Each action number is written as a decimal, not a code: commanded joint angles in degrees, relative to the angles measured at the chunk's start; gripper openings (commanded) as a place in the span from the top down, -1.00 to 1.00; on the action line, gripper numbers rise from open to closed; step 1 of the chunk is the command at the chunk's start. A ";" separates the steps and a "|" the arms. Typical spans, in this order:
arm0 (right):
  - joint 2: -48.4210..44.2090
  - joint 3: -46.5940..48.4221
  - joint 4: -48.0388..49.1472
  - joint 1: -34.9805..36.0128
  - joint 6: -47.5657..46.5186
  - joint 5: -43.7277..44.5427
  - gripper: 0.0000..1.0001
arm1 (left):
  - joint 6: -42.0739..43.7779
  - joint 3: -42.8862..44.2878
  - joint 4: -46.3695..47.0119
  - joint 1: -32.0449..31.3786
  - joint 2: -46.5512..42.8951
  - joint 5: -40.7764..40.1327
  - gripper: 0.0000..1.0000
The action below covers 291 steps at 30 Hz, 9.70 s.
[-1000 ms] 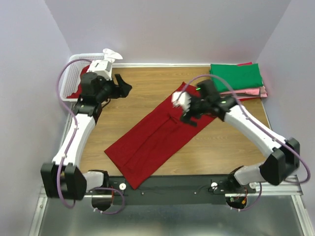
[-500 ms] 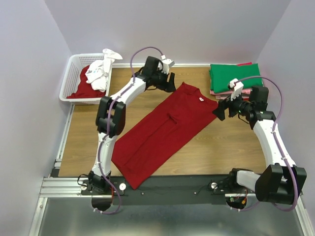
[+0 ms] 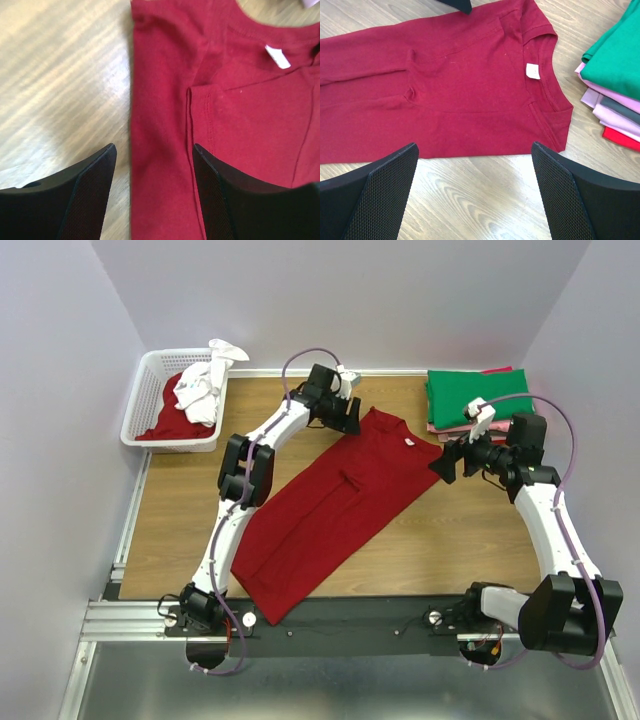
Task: Fold and stack the t-shirts
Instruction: Fold the tshirt
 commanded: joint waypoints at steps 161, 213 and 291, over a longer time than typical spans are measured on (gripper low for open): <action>29.37 3.41 -0.08 78.09 -10.85 37.43 0.52 | -52.12 -109.13 1.31 9.22 -97.53 -16.52 -0.18; 22.68 2.53 -4.13 75.10 -11.20 26.27 -0.14 | -54.58 -108.24 2.28 4.47 -91.64 -21.18 -0.30; 16.01 -8.28 -3.86 75.10 -14.01 30.93 0.59 | -51.95 -108.69 2.81 4.47 -93.04 -19.51 -0.18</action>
